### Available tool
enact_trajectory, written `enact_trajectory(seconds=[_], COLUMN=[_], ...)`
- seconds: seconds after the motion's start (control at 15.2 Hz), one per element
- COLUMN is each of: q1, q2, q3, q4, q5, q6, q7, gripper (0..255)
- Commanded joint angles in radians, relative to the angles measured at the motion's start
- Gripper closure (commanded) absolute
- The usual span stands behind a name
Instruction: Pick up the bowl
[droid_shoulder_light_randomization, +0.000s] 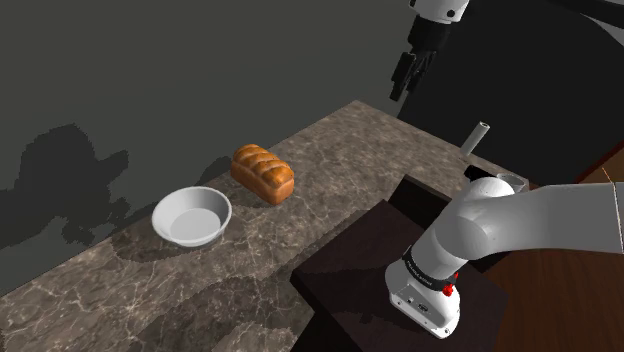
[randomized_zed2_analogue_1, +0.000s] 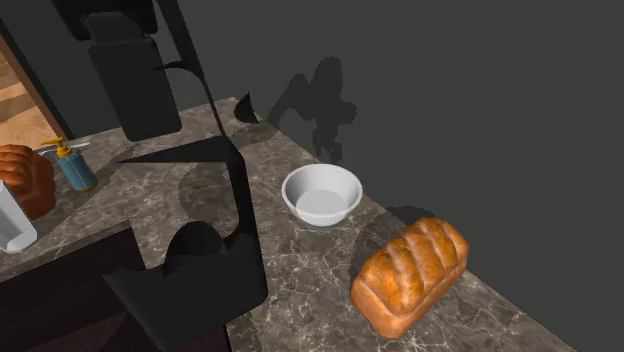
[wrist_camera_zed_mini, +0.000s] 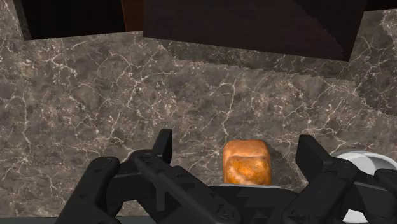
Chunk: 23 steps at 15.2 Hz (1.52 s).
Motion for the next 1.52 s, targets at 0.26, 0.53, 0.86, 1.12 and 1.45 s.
enact_trajectory(seconds=[0.26,0.53,0.86,1.12,1.45], q1=[0.015,0.034,0.064,0.091,0.129], q2=[0.033,0.088,0.189,0.295,0.453], q3=[0.014,0.03,0.052,0.069,0.091], q4=[-0.093,-0.167,-0.231,-0.258,-0.257], q5=[0.045,0.092,0.151,0.202,0.272], q6=[0.126,0.258,0.43,0.569,0.738], q7=[0.038,0.07,0.1,0.116,0.124], gripper=[0,0,0,0,0])
